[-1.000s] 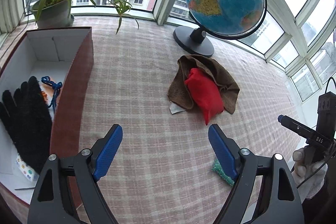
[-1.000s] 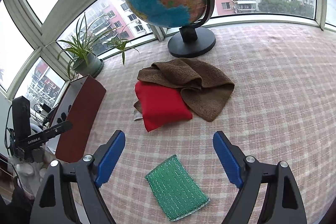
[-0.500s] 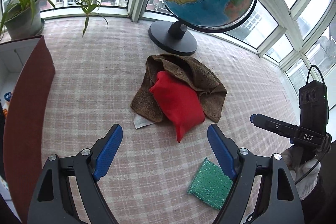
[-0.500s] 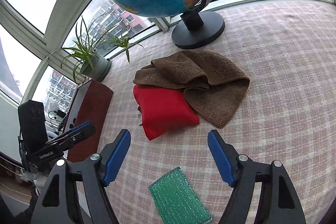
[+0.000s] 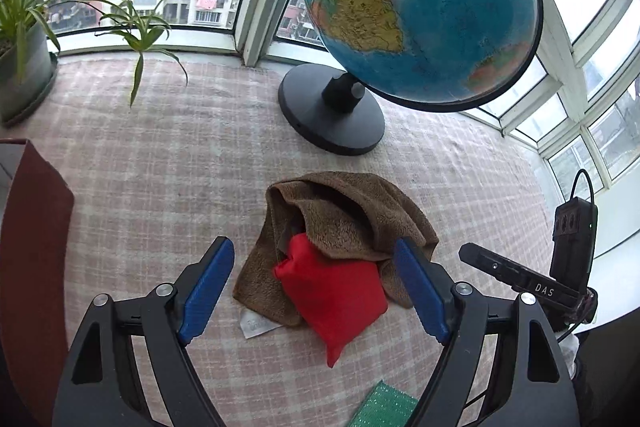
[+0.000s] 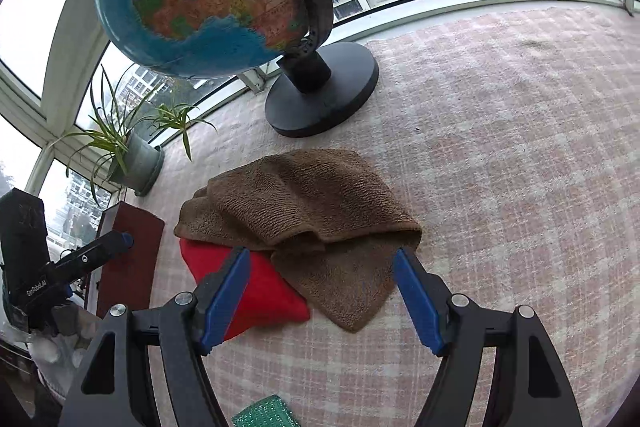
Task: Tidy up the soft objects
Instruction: 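Move both grippers from the box toward the brown towel, then close both grippers on the edge of the brown towel, then lift the brown towel with both grippers and carry it over the box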
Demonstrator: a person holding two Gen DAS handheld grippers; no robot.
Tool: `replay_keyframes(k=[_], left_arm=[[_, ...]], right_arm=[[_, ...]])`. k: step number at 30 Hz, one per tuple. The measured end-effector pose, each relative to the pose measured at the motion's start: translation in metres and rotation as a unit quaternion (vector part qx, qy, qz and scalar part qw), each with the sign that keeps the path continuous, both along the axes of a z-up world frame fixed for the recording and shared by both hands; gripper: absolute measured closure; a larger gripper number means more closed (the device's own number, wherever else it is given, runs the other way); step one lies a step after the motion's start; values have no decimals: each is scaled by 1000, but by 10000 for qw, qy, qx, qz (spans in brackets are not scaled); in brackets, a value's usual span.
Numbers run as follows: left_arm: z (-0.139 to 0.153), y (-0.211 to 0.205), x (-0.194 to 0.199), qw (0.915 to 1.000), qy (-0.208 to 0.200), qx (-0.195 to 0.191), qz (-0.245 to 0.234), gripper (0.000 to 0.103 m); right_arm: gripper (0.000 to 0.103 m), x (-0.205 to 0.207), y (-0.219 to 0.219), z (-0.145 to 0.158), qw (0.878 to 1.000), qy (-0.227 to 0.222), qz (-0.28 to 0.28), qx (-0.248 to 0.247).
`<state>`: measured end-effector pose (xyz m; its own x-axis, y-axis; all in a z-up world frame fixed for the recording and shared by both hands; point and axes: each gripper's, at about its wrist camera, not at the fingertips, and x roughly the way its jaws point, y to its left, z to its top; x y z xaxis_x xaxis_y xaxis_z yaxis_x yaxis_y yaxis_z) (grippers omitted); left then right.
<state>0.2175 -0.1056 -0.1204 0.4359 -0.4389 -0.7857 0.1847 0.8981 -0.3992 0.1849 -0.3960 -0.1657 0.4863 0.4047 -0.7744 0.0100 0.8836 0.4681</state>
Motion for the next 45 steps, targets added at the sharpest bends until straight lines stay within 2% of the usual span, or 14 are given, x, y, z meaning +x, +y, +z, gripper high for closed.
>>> replay_keyframes(k=[4, 10, 15, 20, 23, 25, 28, 29, 33, 35, 39, 45], left_arm=[[-13, -3, 28, 9997, 196, -125, 36, 21], [-46, -7, 56, 9959, 791, -430, 43, 21], [-58, -11, 65, 9943, 920, -541, 47, 23], [-60, -21, 71, 9943, 947, -479, -136, 41], [-65, -22, 75, 9935, 1017, -487, -127, 59], [-66, -22, 76, 9928, 1059, -539, -123, 74], [-65, -23, 76, 9931, 1027, -541, -145, 84], [-64, -23, 75, 9932, 1011, -547, -154, 86], [-60, -27, 73, 9935, 952, -607, -135, 92], [-59, -28, 74, 9937, 926, -621, -122, 94], [-53, -28, 69, 9938, 874, -675, -114, 95], [-41, -28, 57, 9941, 717, -804, -128, 97]], right_arm=[[33, 18, -7, -16, 9999, 146, -54, 37], [33, 38, -9, -33, 9995, 293, -16, 65], [33, 50, -6, -44, 9992, 396, 59, 79], [33, 61, -1, -52, 9987, 484, 145, 73], [33, 65, 4, -56, 9984, 515, 216, 44], [33, 67, 7, -57, 9982, 532, 270, 10], [33, 69, 11, -60, 9981, 535, 316, -2], [37, 69, 11, -60, 9981, 527, 314, -3], [81, 71, 13, -60, 9977, 588, 326, -27], [91, 72, 15, -61, 9977, 594, 330, -11], [97, 68, 11, -56, 9982, 501, 296, -152], [98, 60, 5, -46, 9990, 334, 190, -249]])
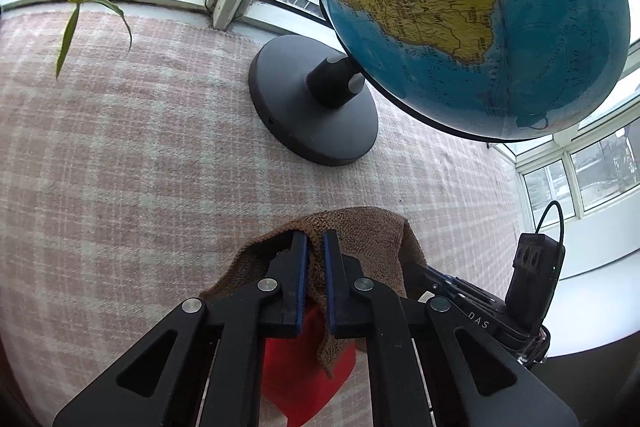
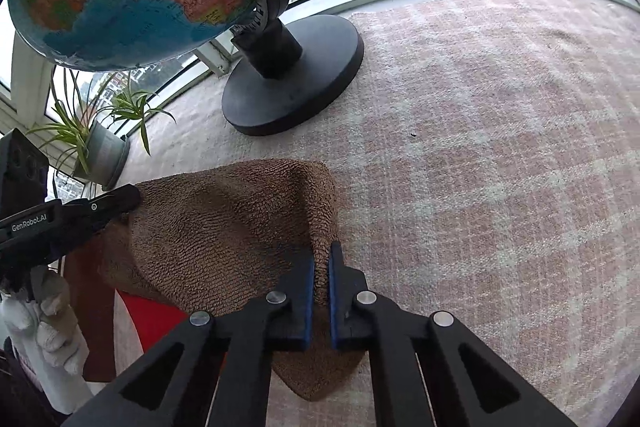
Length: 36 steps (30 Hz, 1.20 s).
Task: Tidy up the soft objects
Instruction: 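Lift the brown towel with both grippers and carry it over the box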
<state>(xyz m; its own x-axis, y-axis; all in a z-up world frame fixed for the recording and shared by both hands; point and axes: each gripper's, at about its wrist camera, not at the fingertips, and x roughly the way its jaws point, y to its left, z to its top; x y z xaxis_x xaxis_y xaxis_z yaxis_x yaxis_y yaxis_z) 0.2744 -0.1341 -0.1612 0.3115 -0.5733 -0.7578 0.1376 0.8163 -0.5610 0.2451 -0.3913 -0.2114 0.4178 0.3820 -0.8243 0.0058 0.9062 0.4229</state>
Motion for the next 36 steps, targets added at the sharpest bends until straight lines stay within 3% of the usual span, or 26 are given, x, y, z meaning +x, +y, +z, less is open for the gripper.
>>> replay_keyframes(k=[9, 16, 22, 36], left_arm=[[34, -1, -27, 9985, -323, -428, -132, 100], [69, -9, -44, 9948, -820, -516, -327, 101], [74, -11, -47, 9933, -853, -701, -326, 101], [119, 4, -70, 9864, -1399, -772, -383, 101]], right_arm=[[99, -19, -4, 36, 9987, -474, 8, -186], [99, -39, -3, 73, 9956, -924, -23, -145], [99, -47, 0, 93, 9935, -1130, -25, -152], [99, -79, 3, 151, 9843, -1744, 92, -243]])
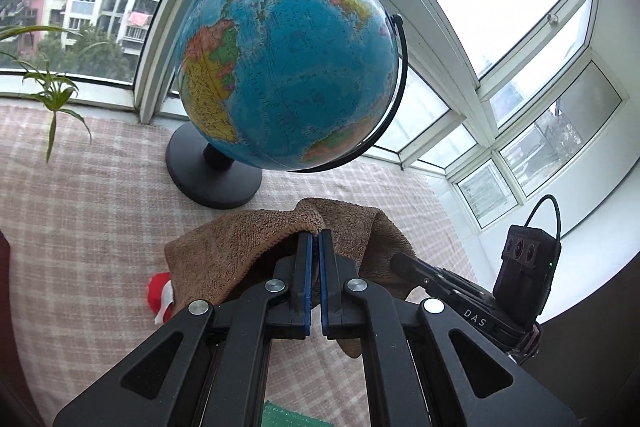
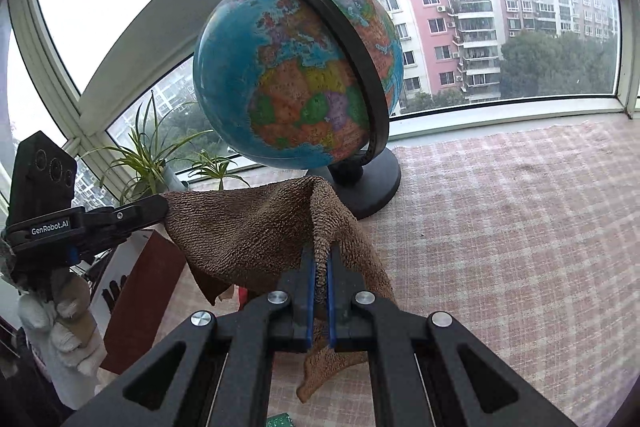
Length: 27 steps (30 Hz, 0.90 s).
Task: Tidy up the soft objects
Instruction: 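Lift the brown towel with both grippers and carry it over the box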
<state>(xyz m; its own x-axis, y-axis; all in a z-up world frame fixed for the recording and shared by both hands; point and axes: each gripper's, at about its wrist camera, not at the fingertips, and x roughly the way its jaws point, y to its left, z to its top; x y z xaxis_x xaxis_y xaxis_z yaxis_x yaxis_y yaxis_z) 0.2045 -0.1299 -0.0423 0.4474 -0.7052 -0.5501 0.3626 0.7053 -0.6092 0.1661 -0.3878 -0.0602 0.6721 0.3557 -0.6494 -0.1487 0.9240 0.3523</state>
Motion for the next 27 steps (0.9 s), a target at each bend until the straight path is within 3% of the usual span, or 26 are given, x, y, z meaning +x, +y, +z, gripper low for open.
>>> replay_keyframes(k=[12, 15, 27], left_arm=[[49, 50, -29, 9992, -289, 113, 267, 101], [66, 71, -33, 9992, -189, 47, 336, 101], [135, 161, -70, 9917, -362, 553, 1100, 102]], right_arm=[[99, -23, 45, 64, 9980, -519, 351, -125], [99, -29, 61, 85, 9968, -650, 466, -72], [99, -40, 166, 159, 9872, -1166, 1074, -149]])
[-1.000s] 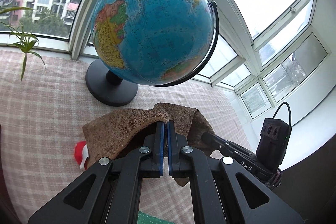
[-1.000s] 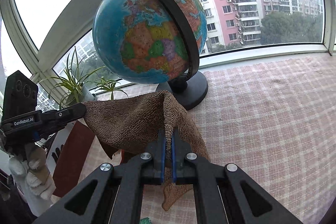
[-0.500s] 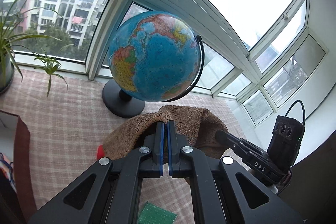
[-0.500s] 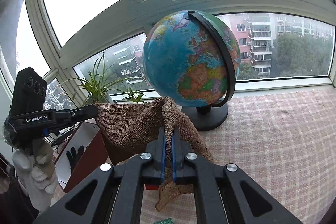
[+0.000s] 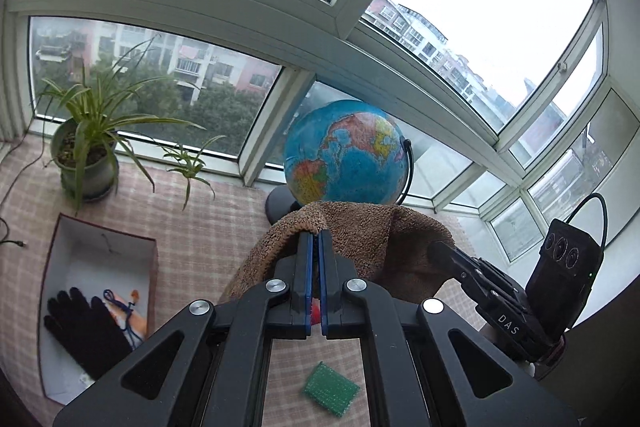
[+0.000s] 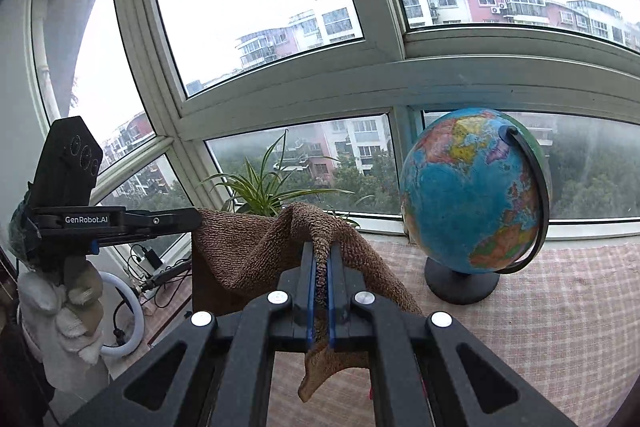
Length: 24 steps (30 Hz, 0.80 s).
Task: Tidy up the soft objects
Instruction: 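Lift the brown towel with both grippers and carry it over the box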
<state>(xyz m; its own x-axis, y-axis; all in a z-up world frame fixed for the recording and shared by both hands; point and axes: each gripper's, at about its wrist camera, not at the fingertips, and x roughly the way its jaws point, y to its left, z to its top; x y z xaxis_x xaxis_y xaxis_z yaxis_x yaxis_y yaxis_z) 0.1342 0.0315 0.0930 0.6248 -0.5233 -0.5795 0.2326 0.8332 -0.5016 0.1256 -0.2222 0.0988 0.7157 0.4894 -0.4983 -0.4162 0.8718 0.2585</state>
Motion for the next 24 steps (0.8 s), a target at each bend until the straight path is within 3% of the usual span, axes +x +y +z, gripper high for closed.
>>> replay_keyframes(k=[10, 24], left_arm=[[27, 81, -36, 9976, -176, 117, 661, 102], [-1, 169, -41, 9916, 46, 326, 1253, 102]], right_arm=[[99, -3, 93, 26, 9988, -176, 453, -19], [99, 19, 203, 3, 9965, 65, 792, -276]])
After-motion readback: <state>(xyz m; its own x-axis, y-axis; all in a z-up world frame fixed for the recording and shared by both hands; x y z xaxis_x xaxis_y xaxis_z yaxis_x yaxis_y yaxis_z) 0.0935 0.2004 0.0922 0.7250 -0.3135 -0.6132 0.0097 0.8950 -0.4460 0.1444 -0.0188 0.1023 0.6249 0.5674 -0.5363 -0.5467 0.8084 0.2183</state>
